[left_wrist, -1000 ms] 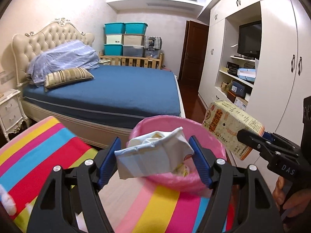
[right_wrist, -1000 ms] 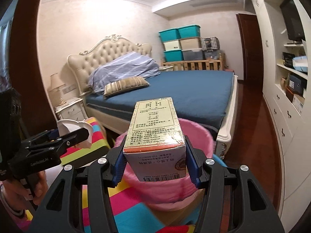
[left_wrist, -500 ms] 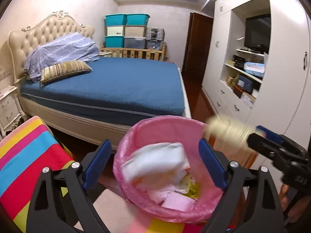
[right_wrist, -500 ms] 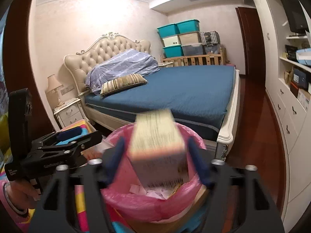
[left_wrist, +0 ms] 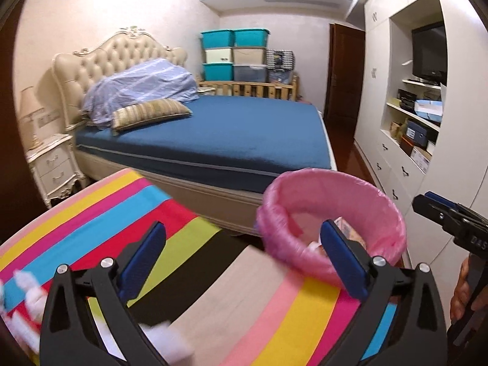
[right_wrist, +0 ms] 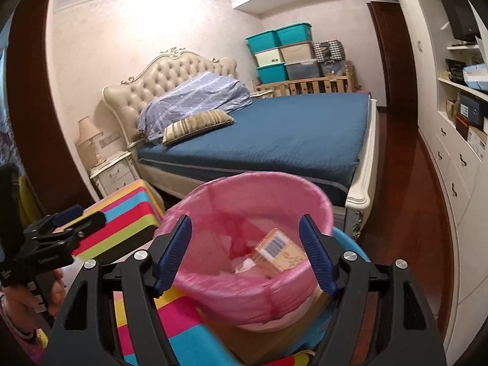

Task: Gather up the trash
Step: 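Move both tools back to the table toward the foam sleeve and tissue box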

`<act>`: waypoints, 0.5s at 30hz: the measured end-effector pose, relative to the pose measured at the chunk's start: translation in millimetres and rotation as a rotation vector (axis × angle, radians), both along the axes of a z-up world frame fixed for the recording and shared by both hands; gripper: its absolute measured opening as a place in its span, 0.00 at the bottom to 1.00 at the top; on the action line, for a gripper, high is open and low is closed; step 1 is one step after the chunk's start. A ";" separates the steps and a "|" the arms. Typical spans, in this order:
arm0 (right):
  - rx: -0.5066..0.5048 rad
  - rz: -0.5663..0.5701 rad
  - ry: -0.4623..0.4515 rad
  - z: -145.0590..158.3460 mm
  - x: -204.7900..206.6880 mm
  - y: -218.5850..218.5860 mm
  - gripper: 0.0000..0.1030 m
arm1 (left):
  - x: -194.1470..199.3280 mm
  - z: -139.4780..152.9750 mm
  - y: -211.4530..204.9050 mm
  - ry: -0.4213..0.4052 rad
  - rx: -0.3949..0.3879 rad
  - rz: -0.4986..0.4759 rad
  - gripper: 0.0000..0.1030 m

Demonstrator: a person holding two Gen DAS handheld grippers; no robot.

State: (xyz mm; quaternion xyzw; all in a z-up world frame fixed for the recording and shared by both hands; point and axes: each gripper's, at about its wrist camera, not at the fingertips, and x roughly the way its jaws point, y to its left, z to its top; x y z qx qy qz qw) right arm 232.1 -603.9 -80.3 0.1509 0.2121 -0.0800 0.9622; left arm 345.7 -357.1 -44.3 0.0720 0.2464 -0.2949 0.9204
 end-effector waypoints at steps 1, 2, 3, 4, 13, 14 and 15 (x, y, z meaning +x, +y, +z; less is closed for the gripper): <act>0.004 0.011 -0.001 1.1 -0.1 5.0 0.68 | -6.3 2.0 11.4 -0.006 -0.001 0.008 0.95; 0.001 0.031 -0.004 3.1 -0.4 15.4 0.68 | -12.5 3.2 20.3 -0.014 0.001 0.015 0.95; -0.006 0.041 -0.005 5.6 0.3 21.1 0.68 | -19.9 5.6 30.8 -0.028 0.008 0.026 0.95; -0.013 0.052 -0.006 7.2 0.3 28.6 0.68 | -27.9 8.2 42.1 -0.045 0.018 0.037 0.95; 0.002 0.208 0.040 4.3 11.8 110.0 0.69 | -81.4 9.6 156.3 -0.067 0.060 0.211 0.96; 0.000 0.222 0.045 3.4 12.8 118.8 0.69 | -85.2 8.0 169.3 -0.065 0.061 0.233 0.96; -0.006 0.242 0.051 2.8 14.0 128.9 0.69 | -90.6 6.5 183.1 -0.063 0.061 0.260 0.96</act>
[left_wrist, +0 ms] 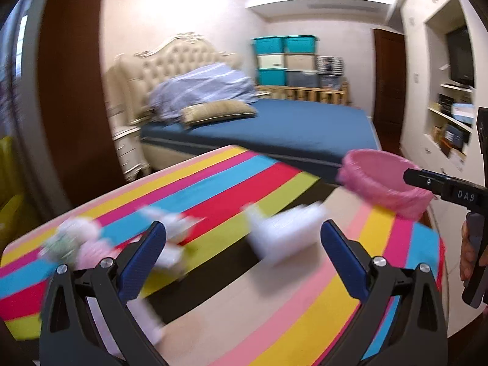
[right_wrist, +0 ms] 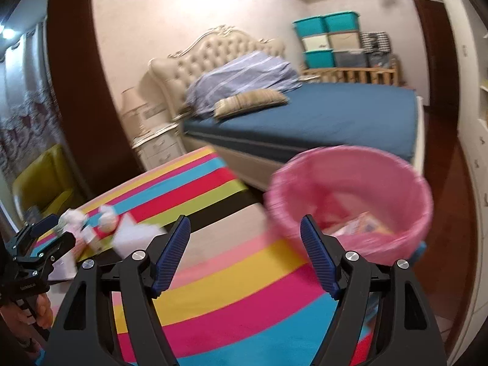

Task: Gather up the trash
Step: 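Move both tools back to the table toward the foam sleeve and tissue box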

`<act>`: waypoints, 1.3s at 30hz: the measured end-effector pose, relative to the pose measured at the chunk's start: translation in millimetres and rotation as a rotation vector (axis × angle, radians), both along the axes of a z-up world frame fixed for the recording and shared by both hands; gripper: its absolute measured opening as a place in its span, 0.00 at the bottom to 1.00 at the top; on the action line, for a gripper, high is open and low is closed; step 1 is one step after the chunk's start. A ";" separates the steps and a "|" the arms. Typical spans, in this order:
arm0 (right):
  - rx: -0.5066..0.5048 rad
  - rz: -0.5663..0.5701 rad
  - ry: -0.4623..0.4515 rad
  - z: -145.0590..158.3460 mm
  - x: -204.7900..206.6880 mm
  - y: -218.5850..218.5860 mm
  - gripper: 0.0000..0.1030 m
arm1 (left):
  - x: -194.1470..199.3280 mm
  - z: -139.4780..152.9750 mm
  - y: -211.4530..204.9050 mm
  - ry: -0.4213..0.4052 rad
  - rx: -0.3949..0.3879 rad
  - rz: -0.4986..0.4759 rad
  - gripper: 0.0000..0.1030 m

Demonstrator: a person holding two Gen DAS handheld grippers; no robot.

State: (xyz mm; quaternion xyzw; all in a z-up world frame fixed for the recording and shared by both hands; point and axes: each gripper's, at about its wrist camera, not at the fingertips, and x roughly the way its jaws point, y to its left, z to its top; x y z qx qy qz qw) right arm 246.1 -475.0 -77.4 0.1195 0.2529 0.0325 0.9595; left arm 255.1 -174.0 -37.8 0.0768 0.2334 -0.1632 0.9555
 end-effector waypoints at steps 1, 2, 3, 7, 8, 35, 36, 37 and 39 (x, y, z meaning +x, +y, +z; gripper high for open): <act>-0.006 0.024 0.005 -0.4 2.1 12.2 0.70 | -5.8 -1.5 13.4 -0.001 0.001 0.027 0.96; -0.007 0.038 0.007 0.1 4.0 19.9 0.70 | -10.0 -2.5 23.4 0.000 0.002 0.046 0.96; -0.009 0.054 0.010 0.4 6.1 29.4 0.70 | -14.9 -3.6 34.5 0.001 0.003 0.066 0.96; -0.009 0.113 0.040 -4.4 12.0 63.2 0.73 | -28.6 -8.0 71.3 0.008 -0.009 0.143 0.96; -0.012 0.123 0.047 -5.5 13.7 68.8 0.73 | -30.6 -9.0 81.1 0.011 -0.016 0.165 0.96; -0.013 0.199 0.161 -27.0 50.1 122.9 0.74 | -4.3 -39.3 136.3 0.207 -0.126 0.260 0.95; -0.013 0.199 0.167 -27.7 52.5 122.0 0.74 | -3.9 -39.5 135.5 0.210 -0.127 0.258 0.95; -0.012 0.200 0.170 -28.3 54.3 120.4 0.74 | -3.2 -40.0 133.4 0.215 -0.126 0.253 0.95; -0.006 0.204 0.174 -28.5 61.8 116.9 0.74 | -2.9 -40.4 127.8 0.215 -0.116 0.239 0.95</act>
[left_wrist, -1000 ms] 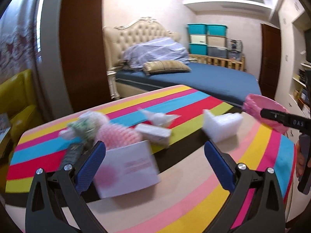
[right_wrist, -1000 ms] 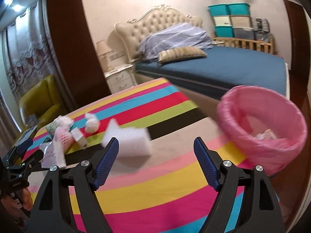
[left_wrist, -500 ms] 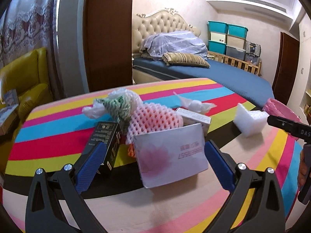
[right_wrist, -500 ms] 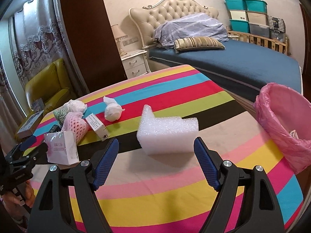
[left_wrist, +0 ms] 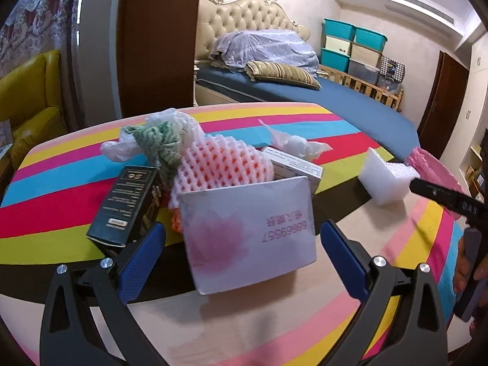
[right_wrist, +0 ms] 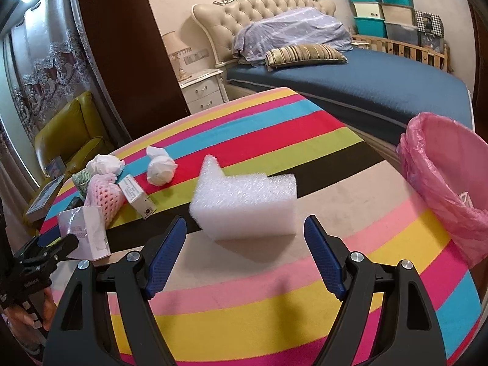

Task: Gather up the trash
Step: 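Move both tools back to the table toward the foam sleeve and tissue box, then grasp a white foam sleeve with the right tool while the left tool grasps the white tissue box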

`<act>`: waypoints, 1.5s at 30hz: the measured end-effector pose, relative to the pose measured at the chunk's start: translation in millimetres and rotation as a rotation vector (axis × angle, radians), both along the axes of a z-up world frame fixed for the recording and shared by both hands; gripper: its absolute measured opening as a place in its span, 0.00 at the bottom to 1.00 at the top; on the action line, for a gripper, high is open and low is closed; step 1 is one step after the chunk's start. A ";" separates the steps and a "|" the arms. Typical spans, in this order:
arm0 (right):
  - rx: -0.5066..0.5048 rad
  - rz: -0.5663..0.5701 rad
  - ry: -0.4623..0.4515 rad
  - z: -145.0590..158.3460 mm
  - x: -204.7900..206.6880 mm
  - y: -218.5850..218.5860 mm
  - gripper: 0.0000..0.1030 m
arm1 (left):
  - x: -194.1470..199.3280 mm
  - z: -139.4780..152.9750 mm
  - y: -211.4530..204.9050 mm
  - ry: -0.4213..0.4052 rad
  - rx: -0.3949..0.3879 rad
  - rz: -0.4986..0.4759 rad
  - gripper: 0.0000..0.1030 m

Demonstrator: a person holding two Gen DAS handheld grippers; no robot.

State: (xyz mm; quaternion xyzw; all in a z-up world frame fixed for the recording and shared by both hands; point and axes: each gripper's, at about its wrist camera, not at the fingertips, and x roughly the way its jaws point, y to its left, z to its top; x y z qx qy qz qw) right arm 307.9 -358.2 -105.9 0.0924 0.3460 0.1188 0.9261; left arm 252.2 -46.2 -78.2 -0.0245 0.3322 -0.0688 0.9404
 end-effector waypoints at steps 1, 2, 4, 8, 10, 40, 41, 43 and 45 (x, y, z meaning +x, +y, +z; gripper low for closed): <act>0.004 0.001 0.002 0.0 3.7 -1.8 0.74 | -0.4 0.7 -2.1 -0.005 0.005 -0.003 0.95; 0.008 0.003 0.004 -0.4 6.2 -2.7 0.74 | -1.5 1.7 -5.4 -0.014 0.014 -0.007 0.95; 0.022 0.007 0.014 -1.6 15.3 -6.1 0.75 | -3.4 3.3 -11.3 -0.027 0.037 -0.009 0.95; 0.044 0.036 0.023 -0.4 29.8 -7.5 0.75 | -5.9 7.3 -15.2 -0.059 0.093 0.015 0.95; 0.053 0.077 0.013 2.7 36.3 -5.6 0.77 | -8.0 9.6 -11.2 -0.069 0.103 0.037 0.95; -0.222 0.261 0.023 -3.8 -14.5 78.0 0.71 | -34.8 19.0 28.6 -0.081 0.032 0.091 0.95; -0.224 0.263 0.028 -5.7 -12.9 78.1 0.71 | -34.7 18.2 28.0 -0.079 0.034 0.090 0.95; -0.222 0.264 0.054 -11.4 -7.6 76.0 0.71 | -33.2 16.6 26.5 -0.075 0.042 0.085 0.95; -0.226 0.266 0.074 -16.5 -4.5 76.3 0.71 | -31.8 16.2 23.9 -0.072 0.049 0.082 0.95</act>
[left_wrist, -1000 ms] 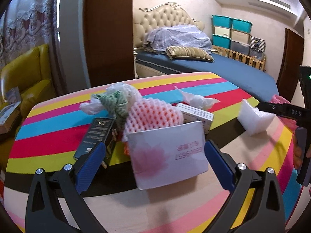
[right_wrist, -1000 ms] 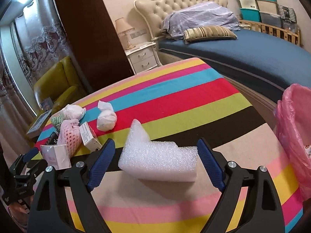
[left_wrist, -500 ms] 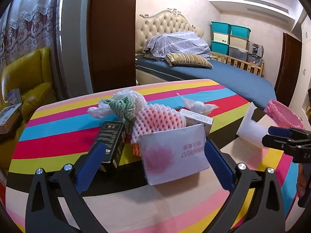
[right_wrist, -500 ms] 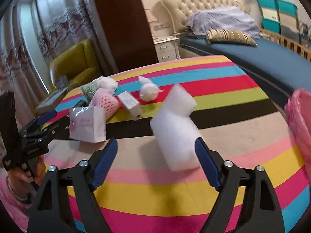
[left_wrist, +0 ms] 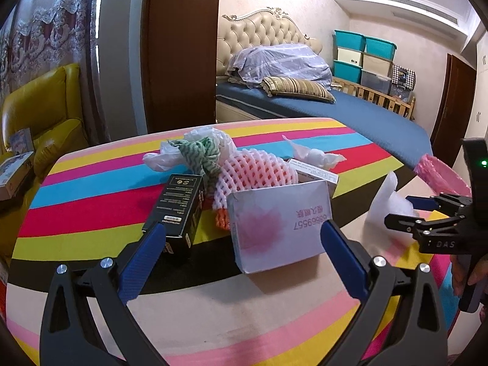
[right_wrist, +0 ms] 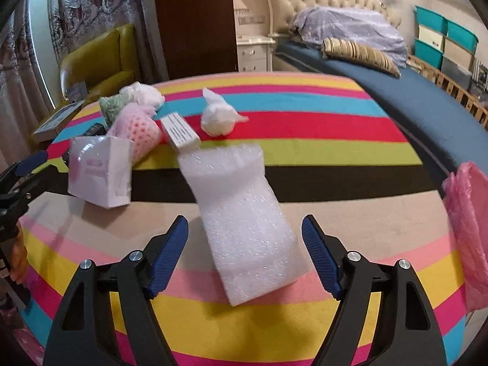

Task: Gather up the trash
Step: 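Grasp a white foam sleeve with the right tool while the left tool grasps the white tissue box, then carry the foam sleeve and tissue box over the wastebasket and release both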

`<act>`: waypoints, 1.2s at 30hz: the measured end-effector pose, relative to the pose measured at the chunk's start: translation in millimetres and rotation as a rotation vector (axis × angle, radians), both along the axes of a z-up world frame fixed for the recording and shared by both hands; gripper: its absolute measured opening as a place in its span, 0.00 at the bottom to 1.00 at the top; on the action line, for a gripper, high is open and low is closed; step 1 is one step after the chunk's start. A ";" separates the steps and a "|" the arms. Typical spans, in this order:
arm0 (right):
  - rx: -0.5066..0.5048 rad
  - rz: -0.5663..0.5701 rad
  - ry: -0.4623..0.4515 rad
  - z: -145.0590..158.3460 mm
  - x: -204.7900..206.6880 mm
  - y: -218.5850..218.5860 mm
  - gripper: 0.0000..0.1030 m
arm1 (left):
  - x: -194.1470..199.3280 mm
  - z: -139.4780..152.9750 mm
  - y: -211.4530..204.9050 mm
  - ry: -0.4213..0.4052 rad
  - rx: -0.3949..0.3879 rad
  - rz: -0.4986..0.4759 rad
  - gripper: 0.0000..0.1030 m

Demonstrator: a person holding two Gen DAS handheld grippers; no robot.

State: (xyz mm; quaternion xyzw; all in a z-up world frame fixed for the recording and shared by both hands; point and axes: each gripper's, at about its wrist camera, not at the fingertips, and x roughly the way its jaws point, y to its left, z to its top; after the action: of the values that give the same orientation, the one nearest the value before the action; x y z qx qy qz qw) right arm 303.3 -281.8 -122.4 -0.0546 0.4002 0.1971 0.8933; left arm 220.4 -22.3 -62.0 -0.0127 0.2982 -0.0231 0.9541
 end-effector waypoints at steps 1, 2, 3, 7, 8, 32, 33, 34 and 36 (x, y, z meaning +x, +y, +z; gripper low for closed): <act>-0.005 0.005 0.012 -2.8 2.0 0.0 0.71 | 1.0 -0.5 -1.2 0.003 0.002 0.000 0.95; -0.009 0.009 0.018 -4.4 3.7 1.4 0.71 | 1.9 -1.2 -1.9 0.007 0.001 0.000 0.95; -0.013 0.016 0.021 -5.6 4.4 2.5 0.71 | 2.9 -1.8 -2.3 0.012 -0.002 0.001 0.95; -0.037 0.038 -0.011 -6.2 1.2 6.6 0.56 | 7.8 -6.2 -6.5 0.044 -0.012 -0.002 0.95; -0.026 0.039 -0.025 -3.9 -0.9 4.9 0.56 | 9.1 -7.0 -8.5 0.052 -0.015 -0.006 0.95; 0.123 -0.035 -0.069 7.3 -20.5 -44.6 0.55 | 38.7 -17.2 -58.3 0.074 0.106 0.024 0.85; 0.125 -0.035 -0.068 6.9 -20.5 -44.7 0.55 | 35.8 -16.2 -59.5 0.062 0.106 0.005 0.85; 0.126 -0.036 -0.068 6.9 -20.8 -44.7 0.55 | 33.0 -14.9 -61.0 0.051 0.109 -0.002 0.85; 0.128 -0.038 -0.072 7.6 -22.0 -44.6 0.55 | 27.4 -11.7 -65.1 0.024 0.124 -0.012 0.85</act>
State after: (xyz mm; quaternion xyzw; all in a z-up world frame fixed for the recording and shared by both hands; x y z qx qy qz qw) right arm 281.3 -326.4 -114.8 0.0032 0.3554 0.2033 0.9123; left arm 247.8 -87.4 -73.7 0.0477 0.3105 -0.0102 0.9493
